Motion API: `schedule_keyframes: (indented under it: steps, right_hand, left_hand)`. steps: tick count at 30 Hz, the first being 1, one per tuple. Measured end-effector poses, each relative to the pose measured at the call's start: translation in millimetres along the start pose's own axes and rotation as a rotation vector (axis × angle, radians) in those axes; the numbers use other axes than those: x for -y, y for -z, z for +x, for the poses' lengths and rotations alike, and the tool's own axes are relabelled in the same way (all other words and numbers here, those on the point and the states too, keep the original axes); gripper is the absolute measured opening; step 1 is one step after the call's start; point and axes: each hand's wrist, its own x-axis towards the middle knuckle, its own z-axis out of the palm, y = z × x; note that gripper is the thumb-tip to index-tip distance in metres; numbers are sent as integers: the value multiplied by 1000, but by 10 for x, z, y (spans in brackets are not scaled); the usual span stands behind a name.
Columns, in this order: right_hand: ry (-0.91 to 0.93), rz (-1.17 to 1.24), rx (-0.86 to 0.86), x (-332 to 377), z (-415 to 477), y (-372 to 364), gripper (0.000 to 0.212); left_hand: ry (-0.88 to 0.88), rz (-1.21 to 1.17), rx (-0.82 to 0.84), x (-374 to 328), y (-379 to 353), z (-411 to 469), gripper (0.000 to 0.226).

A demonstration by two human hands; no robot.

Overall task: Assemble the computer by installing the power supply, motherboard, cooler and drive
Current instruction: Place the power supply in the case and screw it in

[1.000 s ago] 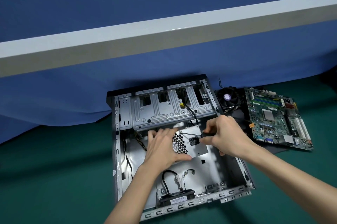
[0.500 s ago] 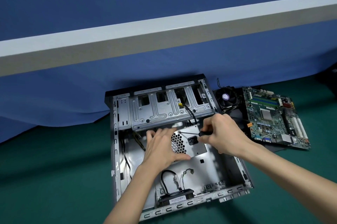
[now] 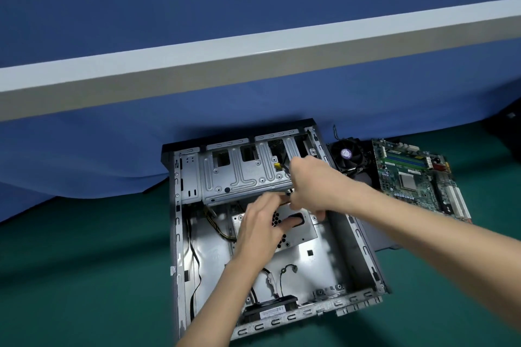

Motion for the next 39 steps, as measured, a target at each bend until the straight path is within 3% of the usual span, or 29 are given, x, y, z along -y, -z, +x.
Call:
schedule_keyframes:
  steps: [2, 3, 6, 10, 13, 17, 20, 24, 27, 28, 30, 33, 36, 39]
  right_hand:
    - [-49, 107, 71, 50, 90, 78, 20]
    - [-57, 135, 123, 69, 109, 122, 14]
    - [15, 169, 267, 52, 89, 234, 39]
    - [211, 50, 93, 24, 27, 200, 23]
    - [199, 54, 4, 62, 42, 175, 30]
    - [173, 163, 51, 20, 97, 187, 7]
    - [145, 182, 41, -3, 107, 169, 15]
    - [-14, 222, -203, 67, 116, 70, 28]
    - [45, 302, -25, 63, 84, 189, 26]
    - [120, 271, 36, 48, 67, 250, 24]
    - [241, 52, -18, 28, 38, 309, 20]
    - [227, -133, -155, 46, -20, 170, 39]
    - [176, -210, -243, 75, -6, 76, 40]
    - [278, -163, -108, 67, -51, 154, 40]
  left_hand:
    - [16, 44, -77, -40, -9, 36, 10]
    - [43, 66, -105, -45, 4, 63, 11]
    - [121, 41, -103, -45, 69, 147, 25]
    - [226, -183, 7, -64, 185, 220, 21]
    - [241, -334, 31, -132, 262, 236, 15]
    - [215, -313, -18, -202, 300, 291, 17]
    - [211, -294, 5, -210, 306, 330, 22]
    - [163, -331, 46, -216, 333, 326, 17]
    - [201, -376, 91, -218, 348, 330, 24]
    - [220, -392, 93, -219, 358, 330, 27]
    - [236, -412, 94, -199, 378, 335, 24]
    - [193, -429, 111, -226, 360, 316, 18]
    - [185, -459, 71, -290, 325, 303, 26]
    - [138, -420, 86, -272, 344, 260, 36]
